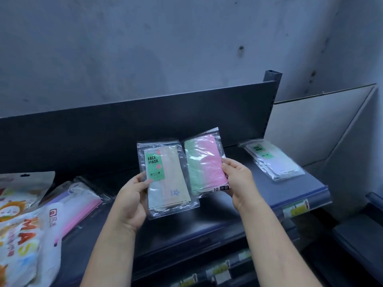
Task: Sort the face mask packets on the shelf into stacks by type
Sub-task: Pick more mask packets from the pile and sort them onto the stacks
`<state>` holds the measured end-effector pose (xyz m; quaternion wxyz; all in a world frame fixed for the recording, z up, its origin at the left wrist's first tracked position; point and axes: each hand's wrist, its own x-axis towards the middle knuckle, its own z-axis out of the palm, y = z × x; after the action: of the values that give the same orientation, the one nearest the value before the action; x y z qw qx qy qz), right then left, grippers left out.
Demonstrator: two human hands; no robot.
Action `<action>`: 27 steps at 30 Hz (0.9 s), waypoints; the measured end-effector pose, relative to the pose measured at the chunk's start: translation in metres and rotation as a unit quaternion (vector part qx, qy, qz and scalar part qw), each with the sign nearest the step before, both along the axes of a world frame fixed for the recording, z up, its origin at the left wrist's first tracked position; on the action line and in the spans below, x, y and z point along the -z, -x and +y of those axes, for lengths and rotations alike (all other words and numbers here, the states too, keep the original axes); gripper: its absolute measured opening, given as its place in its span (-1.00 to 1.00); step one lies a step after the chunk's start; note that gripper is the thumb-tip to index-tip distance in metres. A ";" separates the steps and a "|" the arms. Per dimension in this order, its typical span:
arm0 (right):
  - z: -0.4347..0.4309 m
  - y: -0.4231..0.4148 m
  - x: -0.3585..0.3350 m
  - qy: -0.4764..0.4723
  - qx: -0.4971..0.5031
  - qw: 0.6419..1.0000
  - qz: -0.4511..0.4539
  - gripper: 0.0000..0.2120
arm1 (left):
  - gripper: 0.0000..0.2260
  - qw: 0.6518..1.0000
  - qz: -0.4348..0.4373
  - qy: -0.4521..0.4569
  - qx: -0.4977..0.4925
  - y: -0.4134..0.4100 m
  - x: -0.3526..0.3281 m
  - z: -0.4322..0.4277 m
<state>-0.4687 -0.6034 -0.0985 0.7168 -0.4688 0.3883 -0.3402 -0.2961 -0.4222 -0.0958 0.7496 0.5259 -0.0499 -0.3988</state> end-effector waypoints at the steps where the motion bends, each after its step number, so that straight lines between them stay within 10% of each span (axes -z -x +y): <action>1: -0.009 0.004 0.000 -0.002 0.015 1.000 -0.003 -0.63 | -0.74 1.000 0.002 -0.003 0.000 0.003 0.002 -0.009; 27: -0.277 0.139 -0.005 0.104 0.131 0.985 -0.048 -0.72 | -0.72 0.986 -0.079 -0.127 -0.077 0.173 0.040 -0.298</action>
<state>-0.6076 -0.8801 -0.0930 0.6314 -0.4690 0.3741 -0.4914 -0.4688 -0.7199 -0.1360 0.6992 0.6487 -0.0170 -0.3001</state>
